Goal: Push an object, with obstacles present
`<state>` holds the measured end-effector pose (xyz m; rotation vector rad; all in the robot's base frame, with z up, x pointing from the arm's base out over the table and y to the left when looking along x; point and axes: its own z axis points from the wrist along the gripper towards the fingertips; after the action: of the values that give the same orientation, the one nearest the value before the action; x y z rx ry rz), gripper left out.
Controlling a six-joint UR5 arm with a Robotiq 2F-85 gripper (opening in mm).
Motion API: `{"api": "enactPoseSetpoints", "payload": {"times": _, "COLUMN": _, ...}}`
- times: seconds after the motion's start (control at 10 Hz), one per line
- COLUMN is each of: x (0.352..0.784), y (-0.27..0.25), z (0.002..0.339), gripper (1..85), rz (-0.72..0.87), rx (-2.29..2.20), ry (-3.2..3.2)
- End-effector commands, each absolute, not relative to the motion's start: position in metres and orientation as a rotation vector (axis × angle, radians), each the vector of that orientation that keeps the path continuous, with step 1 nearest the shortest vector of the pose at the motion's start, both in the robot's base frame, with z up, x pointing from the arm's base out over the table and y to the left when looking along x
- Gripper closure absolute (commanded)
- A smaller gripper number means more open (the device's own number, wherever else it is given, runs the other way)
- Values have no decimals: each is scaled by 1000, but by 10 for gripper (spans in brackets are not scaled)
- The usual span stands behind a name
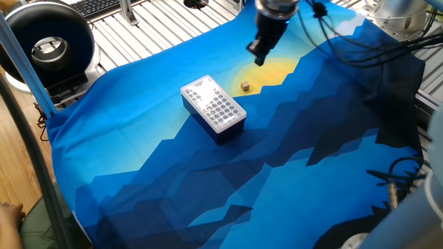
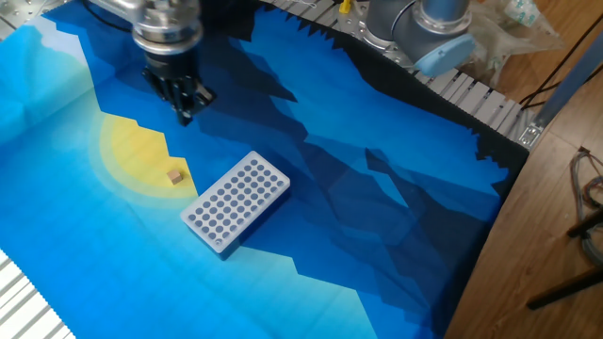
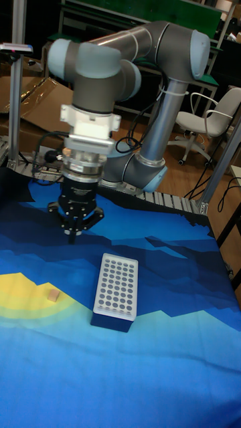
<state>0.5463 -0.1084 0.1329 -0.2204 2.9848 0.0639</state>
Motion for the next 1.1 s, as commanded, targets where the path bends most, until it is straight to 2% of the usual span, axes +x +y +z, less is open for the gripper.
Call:
{"api": "enactPoseSetpoints", "payload": {"times": 0.0, "x": 554, "y": -130, "z": 118, "gripper": 847, "rz": 102, "rx": -260, "ry": 2935}}
{"api": "enactPoseSetpoints", "payload": {"times": 0.5, "x": 528, "y": -140, "z": 114, "gripper": 847, "rz": 67, "rx": -163, "ry": 3049}}
{"api": "enactPoseSetpoints", "payload": {"times": 0.9, "x": 545, "y": -137, "z": 117, "gripper": 847, "rz": 79, "rx": -147, "ry": 2983}}
{"api": "enactPoseSetpoints", "payload": {"times": 1.0, "x": 555, "y": -134, "z": 102, "gripper": 847, "rz": 107, "rx": -178, "ry": 2985}}
